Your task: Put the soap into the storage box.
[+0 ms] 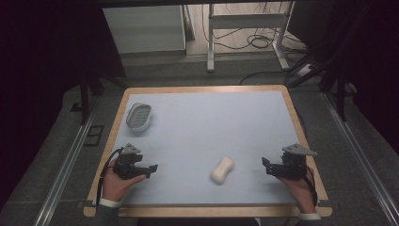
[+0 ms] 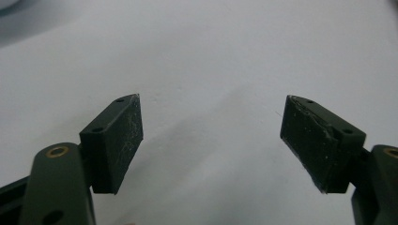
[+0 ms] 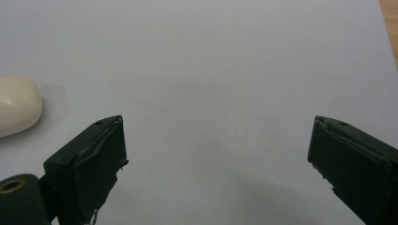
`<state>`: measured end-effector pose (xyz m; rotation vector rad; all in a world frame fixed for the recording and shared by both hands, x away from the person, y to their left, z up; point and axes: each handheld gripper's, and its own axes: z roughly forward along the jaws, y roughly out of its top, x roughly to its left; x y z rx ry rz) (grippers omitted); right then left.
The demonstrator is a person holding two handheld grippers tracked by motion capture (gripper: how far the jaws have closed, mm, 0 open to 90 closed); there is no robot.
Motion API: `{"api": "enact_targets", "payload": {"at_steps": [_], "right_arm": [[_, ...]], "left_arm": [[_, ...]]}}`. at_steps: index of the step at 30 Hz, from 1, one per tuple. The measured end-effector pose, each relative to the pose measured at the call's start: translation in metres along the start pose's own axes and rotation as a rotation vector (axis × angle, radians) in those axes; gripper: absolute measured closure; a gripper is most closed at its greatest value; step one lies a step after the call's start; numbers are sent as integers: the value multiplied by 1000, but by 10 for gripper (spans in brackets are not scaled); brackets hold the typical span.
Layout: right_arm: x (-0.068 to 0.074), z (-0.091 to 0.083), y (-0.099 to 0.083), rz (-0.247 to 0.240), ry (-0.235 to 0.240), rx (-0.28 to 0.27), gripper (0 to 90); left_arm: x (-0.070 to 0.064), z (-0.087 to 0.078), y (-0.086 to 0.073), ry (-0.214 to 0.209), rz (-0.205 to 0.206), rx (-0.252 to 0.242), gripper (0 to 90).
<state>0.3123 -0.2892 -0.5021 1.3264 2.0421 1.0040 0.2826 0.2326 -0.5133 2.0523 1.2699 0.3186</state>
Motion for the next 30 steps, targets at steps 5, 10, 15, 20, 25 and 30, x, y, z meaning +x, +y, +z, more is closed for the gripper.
{"api": "enact_targets", "payload": {"at_steps": [5, 10, 15, 20, 25, 30], "right_arm": [[-6, -2, -2, 15, -2, -11, 50], [-6, -7, -4, 15, -2, -3, 50], [-12, -16, -3, 38, -23, -26, 53], [-18, -19, -3, 65, -51, -36, 53], [-18, -17, -2, 58, -55, -31, 53], [-17, -14, 1, 49, -49, -36, 53]], "left_arm": [[-2, -3, 1, -22, -18, -16, 220], [-4, -4, 0, -8, -22, -12, 236], [-10, -6, 3, -40, -6, -24, 235], [-13, -11, 9, -38, 11, -33, 241], [-17, -22, 18, -61, -14, -59, 239], [-19, -33, 25, -44, -4, -69, 236]]}}
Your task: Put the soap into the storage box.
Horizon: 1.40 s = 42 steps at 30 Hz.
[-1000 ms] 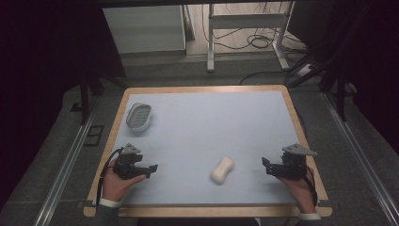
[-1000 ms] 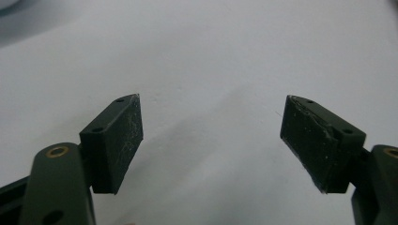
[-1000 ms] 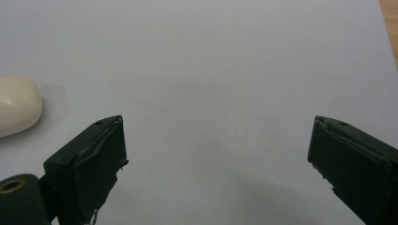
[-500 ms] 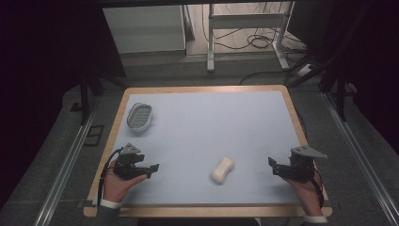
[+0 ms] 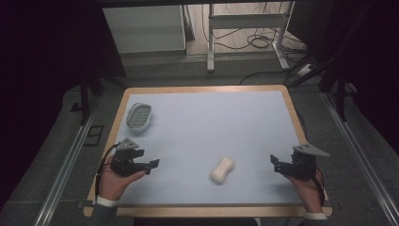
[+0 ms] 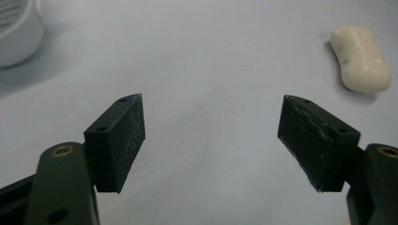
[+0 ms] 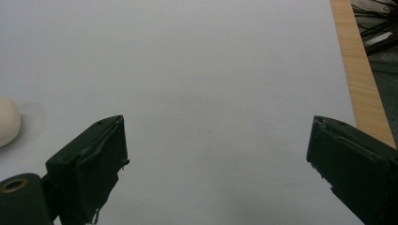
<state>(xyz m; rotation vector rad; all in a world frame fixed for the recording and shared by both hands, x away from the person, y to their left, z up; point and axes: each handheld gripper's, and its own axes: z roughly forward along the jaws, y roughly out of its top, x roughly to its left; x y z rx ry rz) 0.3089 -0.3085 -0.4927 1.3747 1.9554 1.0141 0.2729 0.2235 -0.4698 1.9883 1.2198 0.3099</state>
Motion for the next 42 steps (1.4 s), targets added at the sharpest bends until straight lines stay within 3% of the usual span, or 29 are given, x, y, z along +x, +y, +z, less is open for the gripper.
{"api": "enact_targets", "payload": {"at_steps": [22, 28, 42], "right_arm": [[1, 3, -1, -28, 16, 17, 63], [2, 4, -2, -34, 24, 30, 65], [2, 5, -3, -38, 31, 35, 67]], "left_arm": [[-16, 8, 19, 1, 68, 39, 224], [-29, 17, 25, 1, 111, 61, 218], [-51, 40, 34, -38, 154, 103, 211]]}}
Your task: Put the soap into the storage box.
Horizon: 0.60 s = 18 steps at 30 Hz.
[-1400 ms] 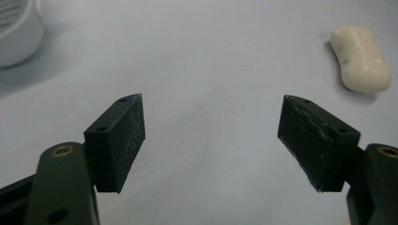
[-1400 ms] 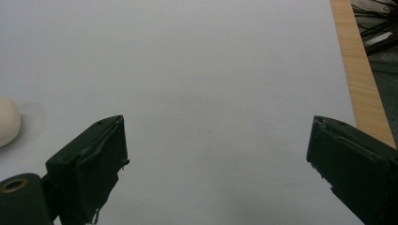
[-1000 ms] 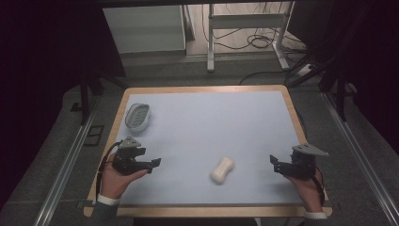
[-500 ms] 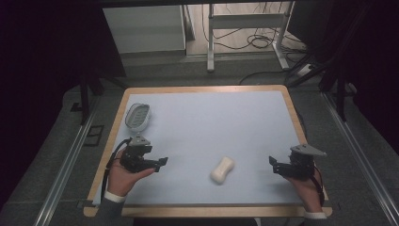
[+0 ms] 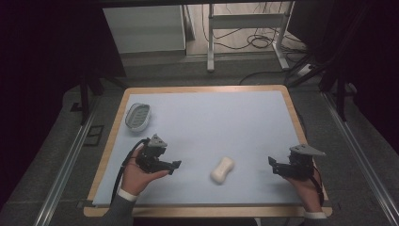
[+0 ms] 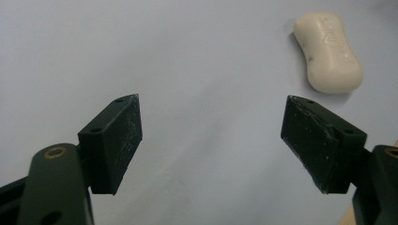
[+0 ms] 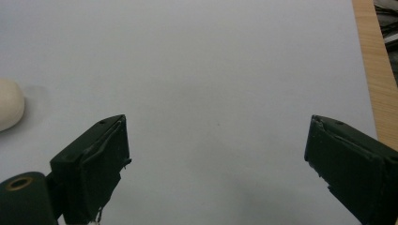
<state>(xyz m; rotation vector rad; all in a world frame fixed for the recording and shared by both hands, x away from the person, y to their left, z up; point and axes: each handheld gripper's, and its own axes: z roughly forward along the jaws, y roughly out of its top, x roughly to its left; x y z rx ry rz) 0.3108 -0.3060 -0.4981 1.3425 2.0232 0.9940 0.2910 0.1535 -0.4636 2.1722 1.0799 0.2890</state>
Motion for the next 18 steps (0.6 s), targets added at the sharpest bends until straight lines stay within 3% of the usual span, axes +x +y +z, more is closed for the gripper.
{"api": "enact_targets", "payload": {"at_steps": [18], "right_arm": [[1, 1, -1, -7, 0, -3, 67]], "left_arm": [[-33, 26, 29, -46, 65, 38, 213]]}}
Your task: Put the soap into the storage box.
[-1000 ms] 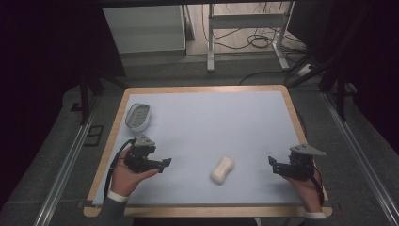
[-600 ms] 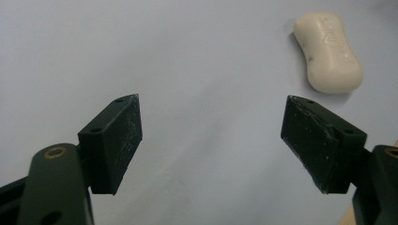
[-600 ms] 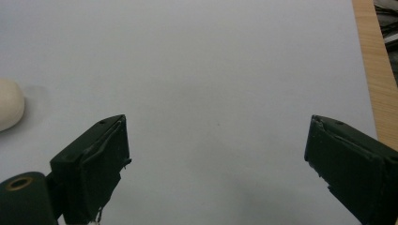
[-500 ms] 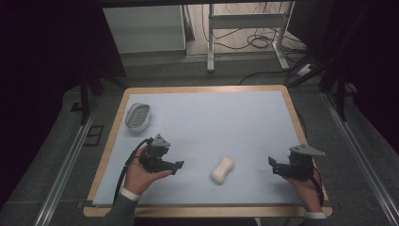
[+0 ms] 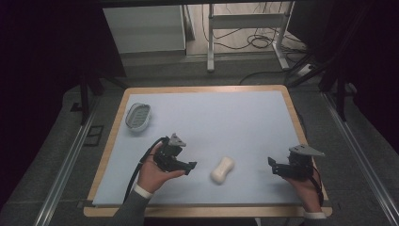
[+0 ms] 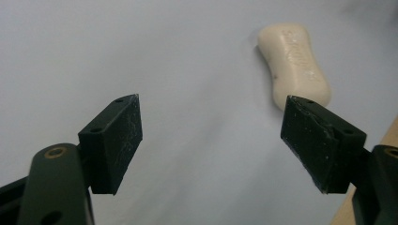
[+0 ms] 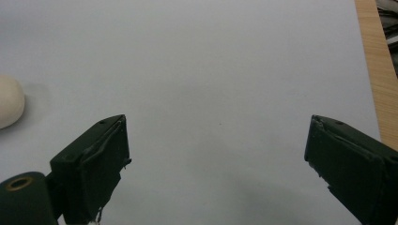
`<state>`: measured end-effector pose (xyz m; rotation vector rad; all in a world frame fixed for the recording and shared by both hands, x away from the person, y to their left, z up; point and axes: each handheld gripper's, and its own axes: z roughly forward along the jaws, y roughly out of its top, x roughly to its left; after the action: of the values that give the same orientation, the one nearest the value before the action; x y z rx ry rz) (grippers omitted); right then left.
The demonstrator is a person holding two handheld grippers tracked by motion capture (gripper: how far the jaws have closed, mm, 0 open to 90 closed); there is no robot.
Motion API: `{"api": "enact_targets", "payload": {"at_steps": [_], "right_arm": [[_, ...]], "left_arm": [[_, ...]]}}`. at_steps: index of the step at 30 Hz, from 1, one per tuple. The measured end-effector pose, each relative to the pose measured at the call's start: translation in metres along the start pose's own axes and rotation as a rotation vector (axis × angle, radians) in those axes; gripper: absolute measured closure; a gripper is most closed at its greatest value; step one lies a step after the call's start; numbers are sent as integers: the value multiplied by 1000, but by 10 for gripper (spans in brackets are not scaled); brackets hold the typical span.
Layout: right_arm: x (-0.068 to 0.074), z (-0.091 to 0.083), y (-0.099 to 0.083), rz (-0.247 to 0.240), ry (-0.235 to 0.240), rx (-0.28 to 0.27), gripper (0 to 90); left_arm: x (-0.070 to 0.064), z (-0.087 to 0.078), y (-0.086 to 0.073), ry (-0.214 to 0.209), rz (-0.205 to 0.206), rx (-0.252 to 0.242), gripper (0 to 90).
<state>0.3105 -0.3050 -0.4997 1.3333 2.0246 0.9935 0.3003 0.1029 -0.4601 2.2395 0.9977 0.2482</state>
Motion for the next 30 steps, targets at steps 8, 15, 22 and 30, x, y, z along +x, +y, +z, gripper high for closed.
{"api": "enact_targets", "payload": {"at_steps": [8, 15, 22, 30], "right_arm": [[-1, 1, -1, 2, 4, 7, 67], [-2, 1, -2, 6, 0, 10, 67], [-2, 2, -2, 6, -1, 12, 67], [-1, 3, -3, 3, 0, 16, 67]], "left_arm": [[-15, 20, 13, -35, 24, 33, 212], [-24, 34, 20, -36, 31, 46, 225], [-29, 41, 25, -45, 37, 50, 235], [-40, 59, 34, -65, 45, 103, 236]]}}
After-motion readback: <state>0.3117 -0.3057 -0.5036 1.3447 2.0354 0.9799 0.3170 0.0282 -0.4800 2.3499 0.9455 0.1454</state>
